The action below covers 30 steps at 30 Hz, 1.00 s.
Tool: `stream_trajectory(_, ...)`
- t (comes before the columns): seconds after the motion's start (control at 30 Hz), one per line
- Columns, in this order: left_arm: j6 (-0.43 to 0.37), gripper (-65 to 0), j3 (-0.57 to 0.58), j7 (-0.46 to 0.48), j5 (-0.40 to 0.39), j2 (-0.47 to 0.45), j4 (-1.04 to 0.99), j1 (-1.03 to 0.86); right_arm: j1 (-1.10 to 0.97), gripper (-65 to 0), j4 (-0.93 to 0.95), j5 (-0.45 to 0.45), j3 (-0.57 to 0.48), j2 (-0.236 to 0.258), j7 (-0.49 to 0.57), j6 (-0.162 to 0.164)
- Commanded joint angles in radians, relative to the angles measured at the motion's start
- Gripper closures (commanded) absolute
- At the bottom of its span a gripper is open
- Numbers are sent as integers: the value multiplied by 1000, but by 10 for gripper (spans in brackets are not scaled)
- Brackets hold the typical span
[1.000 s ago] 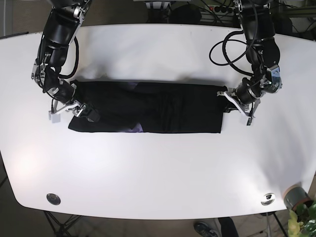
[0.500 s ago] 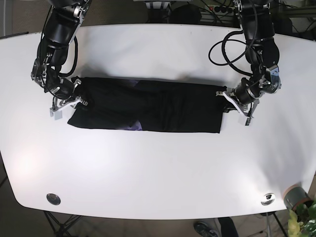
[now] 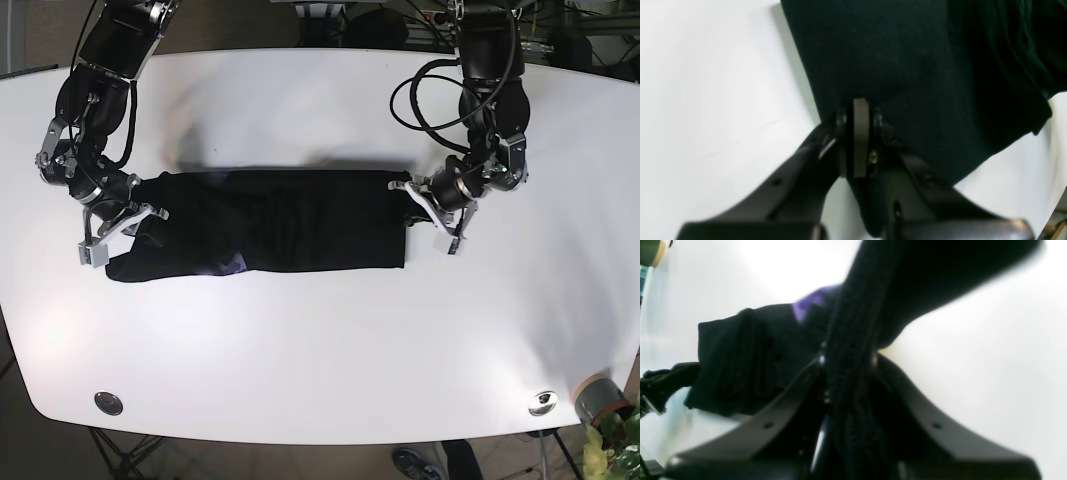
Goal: Fold the T-shirt properly
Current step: 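Grasp both strip ends and push them toward each other, then fold the strip in half, bringing the left gripper's end over the other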
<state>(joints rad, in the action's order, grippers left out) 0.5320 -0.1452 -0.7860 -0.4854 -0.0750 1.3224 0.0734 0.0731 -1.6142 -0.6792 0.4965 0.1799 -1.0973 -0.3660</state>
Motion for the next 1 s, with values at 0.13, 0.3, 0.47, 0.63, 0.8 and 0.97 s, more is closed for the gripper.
stream_trajectory(0.13, 7, 0, 78, 9, 123, 82, 1, 18, 14, -19, -122, -33, -66, 7, -1, 9)
stream_trajectory(0.3, 7, 0, 98, 9, 179, 122, 3, 12, -8, -19, -174, -33, -143, 2, 1, 6)
stream_trajectory(0.47, 7, 0, 111, 7, 184, 142, 3, 10, -25, -19, -191, -35, -213, -23, 6, 0)
stream_trajectory(0.63, 7, 0, 126, 7, 184, 146, 3, 9, -19, -19, -185, -33, -236, -78, 6, 0)
stream_trajectory(0.8, 7, 0, 143, 7, 181, 149, 1, -5, 1, -19, -179, -24, -301, -132, 18, 0)
stream_trajectory(0.97, 7, 0, 143, 7, 179, 149, 1, -7, 24, -22, -119, 31, -364, -153, 64, 2)
